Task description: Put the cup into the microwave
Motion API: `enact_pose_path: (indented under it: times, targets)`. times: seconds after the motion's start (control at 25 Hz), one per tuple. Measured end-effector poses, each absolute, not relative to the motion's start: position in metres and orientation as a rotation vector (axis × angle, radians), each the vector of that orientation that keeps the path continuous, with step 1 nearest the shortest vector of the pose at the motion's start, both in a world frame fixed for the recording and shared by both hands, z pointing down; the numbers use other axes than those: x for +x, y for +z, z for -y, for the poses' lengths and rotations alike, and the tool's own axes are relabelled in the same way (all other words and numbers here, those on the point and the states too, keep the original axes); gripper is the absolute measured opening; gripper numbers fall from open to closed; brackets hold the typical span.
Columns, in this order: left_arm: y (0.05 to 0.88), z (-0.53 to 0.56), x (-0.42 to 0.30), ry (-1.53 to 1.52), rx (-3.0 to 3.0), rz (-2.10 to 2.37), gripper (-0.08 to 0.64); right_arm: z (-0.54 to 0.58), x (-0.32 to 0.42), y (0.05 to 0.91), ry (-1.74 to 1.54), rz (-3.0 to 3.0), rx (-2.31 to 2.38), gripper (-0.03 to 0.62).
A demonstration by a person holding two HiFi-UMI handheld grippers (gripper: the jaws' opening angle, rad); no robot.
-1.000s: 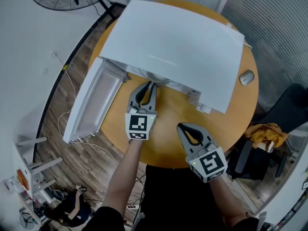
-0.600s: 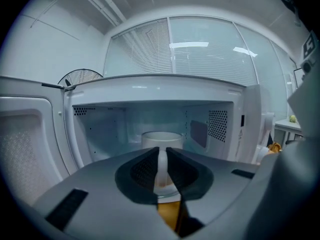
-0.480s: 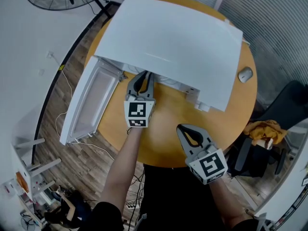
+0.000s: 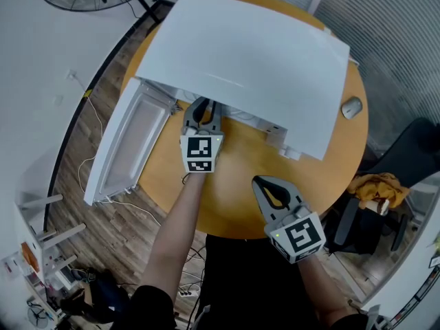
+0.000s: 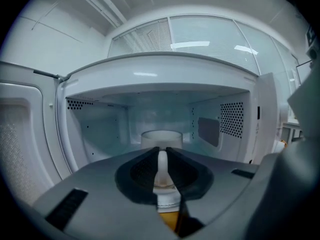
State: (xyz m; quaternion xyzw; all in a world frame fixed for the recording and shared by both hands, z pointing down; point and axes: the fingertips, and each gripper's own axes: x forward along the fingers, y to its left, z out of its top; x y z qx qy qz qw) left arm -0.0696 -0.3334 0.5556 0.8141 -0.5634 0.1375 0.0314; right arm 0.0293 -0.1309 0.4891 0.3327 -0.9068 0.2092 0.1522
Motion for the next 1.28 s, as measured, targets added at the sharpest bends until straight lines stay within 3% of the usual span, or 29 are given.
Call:
enact_pose_path:
  times: [1.12, 1.28]
  targets:
    - [0.564, 0.357, -0.059, 0.474, 2.524, 1.694, 0.046, 0.133, 0.032, 0.483, 0.61, 2.619, 0.928, 0.009]
    - [0.563, 0.353, -0.057, 0.486, 2.524, 1.679, 0.074, 0.133, 0.03, 0.482, 0.609, 2.623, 0.931, 0.009]
